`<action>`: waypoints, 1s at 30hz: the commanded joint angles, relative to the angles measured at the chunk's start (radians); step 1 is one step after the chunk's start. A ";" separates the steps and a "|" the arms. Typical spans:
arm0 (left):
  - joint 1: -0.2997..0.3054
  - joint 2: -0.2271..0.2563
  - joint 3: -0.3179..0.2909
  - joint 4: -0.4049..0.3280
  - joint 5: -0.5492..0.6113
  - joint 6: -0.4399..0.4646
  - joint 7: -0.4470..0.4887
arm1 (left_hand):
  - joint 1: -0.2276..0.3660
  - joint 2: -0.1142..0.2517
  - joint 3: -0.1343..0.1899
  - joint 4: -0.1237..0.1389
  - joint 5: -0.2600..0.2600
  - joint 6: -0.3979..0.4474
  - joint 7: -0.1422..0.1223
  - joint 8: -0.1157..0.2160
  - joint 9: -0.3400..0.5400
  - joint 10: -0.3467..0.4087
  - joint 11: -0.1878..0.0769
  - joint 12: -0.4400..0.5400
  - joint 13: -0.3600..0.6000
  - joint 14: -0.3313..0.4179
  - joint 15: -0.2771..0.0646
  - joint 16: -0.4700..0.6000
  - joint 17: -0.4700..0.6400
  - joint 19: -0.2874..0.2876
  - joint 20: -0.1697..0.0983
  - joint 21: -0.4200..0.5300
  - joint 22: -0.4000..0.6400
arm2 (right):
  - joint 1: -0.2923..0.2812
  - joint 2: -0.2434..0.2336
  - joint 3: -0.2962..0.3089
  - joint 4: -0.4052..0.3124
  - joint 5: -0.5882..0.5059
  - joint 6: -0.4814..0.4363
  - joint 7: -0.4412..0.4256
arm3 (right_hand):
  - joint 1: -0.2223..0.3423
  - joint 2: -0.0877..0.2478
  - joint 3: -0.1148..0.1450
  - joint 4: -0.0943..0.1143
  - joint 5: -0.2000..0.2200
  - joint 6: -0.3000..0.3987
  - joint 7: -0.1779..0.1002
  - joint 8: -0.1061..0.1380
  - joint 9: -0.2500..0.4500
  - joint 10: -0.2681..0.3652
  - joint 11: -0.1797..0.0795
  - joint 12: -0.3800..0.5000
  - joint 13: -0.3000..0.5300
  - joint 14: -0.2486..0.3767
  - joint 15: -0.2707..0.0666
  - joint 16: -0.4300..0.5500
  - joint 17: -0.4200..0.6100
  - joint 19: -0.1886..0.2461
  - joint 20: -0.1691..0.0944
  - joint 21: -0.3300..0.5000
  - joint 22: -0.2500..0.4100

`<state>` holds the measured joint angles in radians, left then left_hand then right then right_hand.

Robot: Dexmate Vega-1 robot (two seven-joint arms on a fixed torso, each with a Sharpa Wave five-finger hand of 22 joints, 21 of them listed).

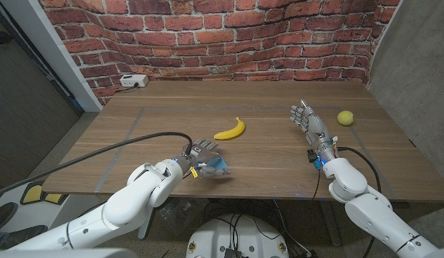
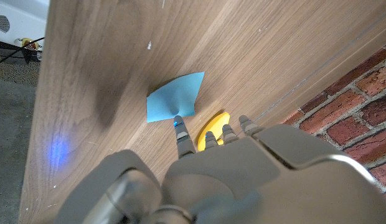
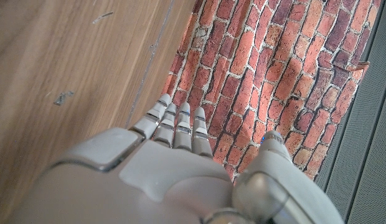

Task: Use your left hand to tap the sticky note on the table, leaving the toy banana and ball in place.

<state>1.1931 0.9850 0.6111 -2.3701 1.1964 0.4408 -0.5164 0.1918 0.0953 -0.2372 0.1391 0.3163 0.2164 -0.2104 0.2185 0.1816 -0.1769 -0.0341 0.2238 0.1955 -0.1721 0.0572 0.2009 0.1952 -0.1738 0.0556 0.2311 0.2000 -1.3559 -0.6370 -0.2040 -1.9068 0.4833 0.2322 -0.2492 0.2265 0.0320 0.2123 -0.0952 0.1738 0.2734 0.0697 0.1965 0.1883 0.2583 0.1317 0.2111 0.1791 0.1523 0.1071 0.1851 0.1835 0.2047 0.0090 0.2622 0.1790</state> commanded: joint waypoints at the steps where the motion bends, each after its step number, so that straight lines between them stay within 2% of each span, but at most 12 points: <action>1: -0.006 -0.001 0.008 0.015 -0.008 0.004 0.018 | 0.005 0.001 -0.006 0.000 0.008 0.010 0.003 0.003 0.003 -0.251 -0.006 0.004 0.001 -0.286 -0.004 0.004 0.003 -0.202 0.005 0.004 0.000 | -0.002 0.005 -0.005 0.004 -0.004 0.006 -0.002 | -0.006 0.002 -0.001 -0.002 0.006 0.006 0.000 0.001 0.002 0.001 0.003 -0.001 0.005 0.002 0.002 0.000 0.003 0.004 0.005 -0.003 0.006; 13: -0.016 0.003 0.015 0.028 -0.023 0.002 0.041 | 0.008 0.002 -0.008 -0.001 0.010 0.002 0.002 -0.003 0.003 -0.251 -0.006 0.003 0.001 -0.282 -0.006 0.003 0.002 -0.199 0.003 0.005 0.000 | 0.001 0.006 -0.009 0.004 -0.007 0.004 -0.005 | -0.006 0.002 -0.002 -0.003 0.006 0.006 0.001 0.001 0.002 0.001 0.005 -0.001 0.005 0.002 0.004 0.001 0.003 0.005 0.004 -0.005 0.006; 22: -0.032 0.005 0.022 0.041 -0.039 -0.008 0.041 | 0.015 0.005 -0.009 -0.005 0.013 -0.037 -0.002 -0.021 0.003 -0.260 0.000 -0.001 0.001 -0.281 -0.004 0.001 0.002 -0.202 0.003 0.003 -0.001 | -0.005 0.009 -0.008 0.004 -0.009 0.008 -0.012 | -0.006 0.002 -0.002 -0.004 0.006 0.006 0.001 0.001 0.002 0.003 0.004 0.000 0.006 0.002 0.002 0.001 0.003 0.005 0.004 -0.007 0.006; 30: -0.051 0.000 0.037 0.060 -0.057 -0.026 0.048 | 0.020 0.006 -0.009 -0.007 0.015 -0.036 0.001 -0.021 0.003 -0.260 0.000 -0.002 0.001 -0.280 -0.002 0.000 0.002 -0.202 0.004 0.003 -0.001 | -0.013 0.004 -0.004 -0.001 -0.007 0.004 -0.012 | -0.006 0.002 -0.002 -0.004 0.006 0.007 0.001 0.001 0.002 0.003 0.004 0.000 0.006 0.002 0.003 0.001 0.003 0.006 0.005 -0.008 0.006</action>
<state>1.1628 0.9887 0.6327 -2.3307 1.1606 0.4343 -0.4769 0.2036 0.0974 -0.2398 0.1365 0.3237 0.1856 -0.2122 0.2029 0.1817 -0.1767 -0.0339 0.2238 0.1955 -0.1720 0.0572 0.2009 0.1954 -0.1737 0.0556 0.2311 0.1951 -1.3611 -0.6302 -0.2118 -1.9030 0.4764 0.2370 -0.2589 0.2265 0.0320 0.2097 -0.0978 0.1738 0.2733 0.0697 0.1965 0.1882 0.2583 0.1316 0.2111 0.1791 0.1523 0.1071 0.1851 0.1835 0.2047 0.0090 0.2584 0.1842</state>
